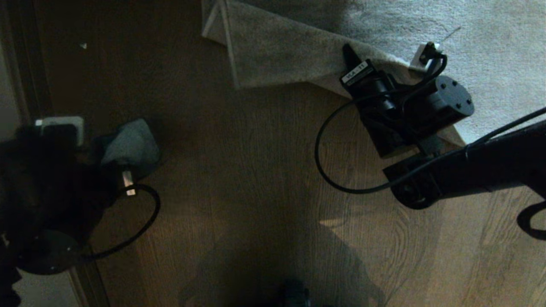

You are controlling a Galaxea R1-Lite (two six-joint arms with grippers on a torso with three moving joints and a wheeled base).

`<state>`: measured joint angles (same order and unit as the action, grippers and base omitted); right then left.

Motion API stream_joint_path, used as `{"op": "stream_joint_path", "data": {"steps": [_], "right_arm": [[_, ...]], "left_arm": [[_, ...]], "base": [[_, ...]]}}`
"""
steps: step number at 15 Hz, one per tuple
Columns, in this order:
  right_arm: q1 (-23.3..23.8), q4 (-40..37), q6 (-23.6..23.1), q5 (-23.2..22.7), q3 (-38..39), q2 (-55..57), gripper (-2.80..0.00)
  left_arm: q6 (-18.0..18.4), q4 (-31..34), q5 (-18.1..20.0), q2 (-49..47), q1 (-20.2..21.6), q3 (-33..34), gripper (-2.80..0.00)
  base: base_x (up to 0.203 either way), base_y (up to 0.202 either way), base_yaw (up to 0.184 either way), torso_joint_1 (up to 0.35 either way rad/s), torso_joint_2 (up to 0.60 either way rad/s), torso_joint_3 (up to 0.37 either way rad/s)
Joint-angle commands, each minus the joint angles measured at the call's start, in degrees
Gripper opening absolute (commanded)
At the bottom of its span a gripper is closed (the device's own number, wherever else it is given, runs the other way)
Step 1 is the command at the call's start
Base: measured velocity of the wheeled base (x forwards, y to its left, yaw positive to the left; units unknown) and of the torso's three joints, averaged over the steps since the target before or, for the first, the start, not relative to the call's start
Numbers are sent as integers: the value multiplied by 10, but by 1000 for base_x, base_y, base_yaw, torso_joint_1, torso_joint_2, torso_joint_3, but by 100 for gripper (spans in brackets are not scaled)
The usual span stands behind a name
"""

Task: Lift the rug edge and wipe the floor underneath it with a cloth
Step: Wipe the floor under the carpet with a rag

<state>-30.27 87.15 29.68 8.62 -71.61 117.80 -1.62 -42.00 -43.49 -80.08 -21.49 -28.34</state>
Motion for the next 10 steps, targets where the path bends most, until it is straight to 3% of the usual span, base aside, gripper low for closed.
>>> {"op": "stream_joint_path", "data": {"steps": [1, 10], "right_arm": [[-5, 28, 2, 0, 3, -6, -280], [-5, 28, 2, -1, 29, -25, -280]], "left_arm": [[0, -3, -3, 41, 23, 35, -280], [-7, -2, -3, 127, 45, 176, -280]], "base": [[0, 0, 0, 0, 0, 0], [0, 0, 0, 0, 0, 0]]}}
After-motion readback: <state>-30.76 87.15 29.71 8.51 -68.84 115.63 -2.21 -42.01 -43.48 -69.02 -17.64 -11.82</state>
